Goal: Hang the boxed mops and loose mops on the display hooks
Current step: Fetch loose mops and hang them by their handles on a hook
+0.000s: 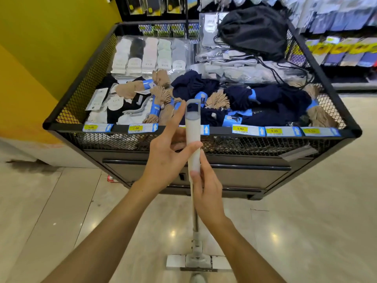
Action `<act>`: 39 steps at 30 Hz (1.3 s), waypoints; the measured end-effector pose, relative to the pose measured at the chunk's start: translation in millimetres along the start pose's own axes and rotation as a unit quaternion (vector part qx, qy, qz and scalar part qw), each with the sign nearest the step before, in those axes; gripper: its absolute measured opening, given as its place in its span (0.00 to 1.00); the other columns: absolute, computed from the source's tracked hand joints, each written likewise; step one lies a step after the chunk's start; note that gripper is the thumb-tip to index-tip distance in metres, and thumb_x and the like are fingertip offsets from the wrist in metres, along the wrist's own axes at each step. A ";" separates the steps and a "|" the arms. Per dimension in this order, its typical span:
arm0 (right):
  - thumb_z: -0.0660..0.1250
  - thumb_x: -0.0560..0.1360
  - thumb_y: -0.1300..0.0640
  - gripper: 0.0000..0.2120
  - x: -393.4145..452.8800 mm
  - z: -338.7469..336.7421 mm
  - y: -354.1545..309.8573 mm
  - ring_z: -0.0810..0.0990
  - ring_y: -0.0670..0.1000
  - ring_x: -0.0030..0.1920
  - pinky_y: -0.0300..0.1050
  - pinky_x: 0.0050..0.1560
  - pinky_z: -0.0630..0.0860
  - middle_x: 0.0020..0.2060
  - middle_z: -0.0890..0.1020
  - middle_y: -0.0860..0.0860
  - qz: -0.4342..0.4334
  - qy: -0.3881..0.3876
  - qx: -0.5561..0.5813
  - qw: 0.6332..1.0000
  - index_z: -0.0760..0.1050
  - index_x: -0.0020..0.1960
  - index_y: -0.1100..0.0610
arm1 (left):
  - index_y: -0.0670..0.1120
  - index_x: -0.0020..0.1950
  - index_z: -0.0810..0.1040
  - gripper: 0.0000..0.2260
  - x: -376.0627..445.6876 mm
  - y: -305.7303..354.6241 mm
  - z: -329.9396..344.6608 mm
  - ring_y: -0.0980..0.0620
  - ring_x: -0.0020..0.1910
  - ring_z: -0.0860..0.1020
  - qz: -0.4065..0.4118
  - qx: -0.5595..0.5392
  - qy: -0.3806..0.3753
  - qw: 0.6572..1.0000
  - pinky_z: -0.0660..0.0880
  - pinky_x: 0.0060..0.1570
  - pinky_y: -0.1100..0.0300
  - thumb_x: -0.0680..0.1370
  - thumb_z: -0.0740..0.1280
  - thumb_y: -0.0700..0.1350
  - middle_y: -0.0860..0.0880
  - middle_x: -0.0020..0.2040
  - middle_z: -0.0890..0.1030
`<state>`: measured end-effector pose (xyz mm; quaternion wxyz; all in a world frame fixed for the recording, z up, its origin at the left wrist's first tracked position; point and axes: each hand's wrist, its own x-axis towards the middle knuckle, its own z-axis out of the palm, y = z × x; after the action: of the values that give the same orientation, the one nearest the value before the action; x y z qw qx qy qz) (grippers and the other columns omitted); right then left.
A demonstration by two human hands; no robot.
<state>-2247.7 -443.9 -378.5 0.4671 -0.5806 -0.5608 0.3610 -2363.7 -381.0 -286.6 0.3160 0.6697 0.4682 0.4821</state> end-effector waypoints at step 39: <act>0.70 0.78 0.51 0.29 10.1 -431.6 -218.1 0.84 0.50 0.40 0.46 0.47 0.83 0.42 0.84 0.40 -0.278 0.290 0.026 0.915 0.66 0.67 0.20 | 0.62 0.78 0.62 0.38 106.4 453.9 201.3 0.53 0.47 0.84 0.300 -0.133 -0.141 0.934 0.83 0.54 0.53 0.77 0.77 0.39 0.49 0.43 0.82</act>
<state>-1908.0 -507.5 -40.1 0.7054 -0.4684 -0.5299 0.0468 -2017.5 -440.5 80.1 0.3056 0.7917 0.1283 0.5132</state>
